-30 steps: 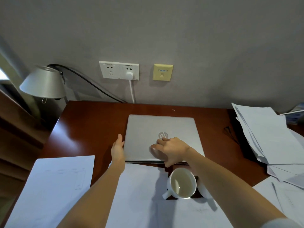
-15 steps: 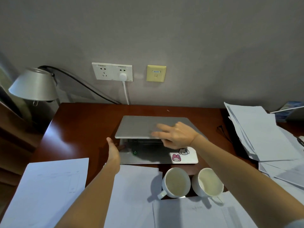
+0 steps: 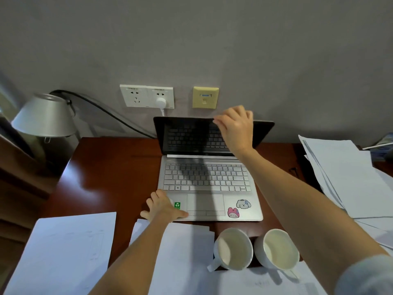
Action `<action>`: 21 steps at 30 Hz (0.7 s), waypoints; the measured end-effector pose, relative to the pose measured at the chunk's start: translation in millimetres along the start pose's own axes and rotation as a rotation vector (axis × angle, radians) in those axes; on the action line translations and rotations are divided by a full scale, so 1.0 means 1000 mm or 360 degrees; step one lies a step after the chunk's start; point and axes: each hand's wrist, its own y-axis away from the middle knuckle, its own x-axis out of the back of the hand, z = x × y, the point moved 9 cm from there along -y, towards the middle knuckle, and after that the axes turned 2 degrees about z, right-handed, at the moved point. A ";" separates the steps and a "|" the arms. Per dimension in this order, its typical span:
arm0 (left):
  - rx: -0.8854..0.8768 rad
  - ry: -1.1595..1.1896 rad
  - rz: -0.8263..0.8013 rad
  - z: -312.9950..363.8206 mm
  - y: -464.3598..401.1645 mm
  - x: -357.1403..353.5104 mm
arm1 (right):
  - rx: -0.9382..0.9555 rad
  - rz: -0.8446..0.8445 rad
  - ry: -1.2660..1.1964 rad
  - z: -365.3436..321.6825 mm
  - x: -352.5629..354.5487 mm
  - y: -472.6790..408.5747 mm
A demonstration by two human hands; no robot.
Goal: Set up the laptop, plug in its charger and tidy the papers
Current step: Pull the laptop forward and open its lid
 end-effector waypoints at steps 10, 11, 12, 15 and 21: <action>0.0090 -0.0089 -0.0024 0.003 -0.002 0.001 | -0.0410 -0.0307 0.0285 0.031 -0.057 -0.028; 0.0098 -0.0091 -0.0017 0.003 -0.002 0.001 | -0.0433 -0.0316 0.0296 0.032 -0.061 -0.030; 0.0105 -0.0093 -0.0011 0.003 -0.002 0.001 | -0.0453 -0.0325 0.0307 0.033 -0.065 -0.031; 0.0124 -0.0093 0.0000 0.004 -0.002 0.001 | -0.0465 -0.0304 0.0326 0.033 -0.069 -0.033; 0.0147 -0.0122 0.0006 0.006 -0.003 0.001 | -0.0372 -0.0431 0.0282 0.029 -0.084 -0.023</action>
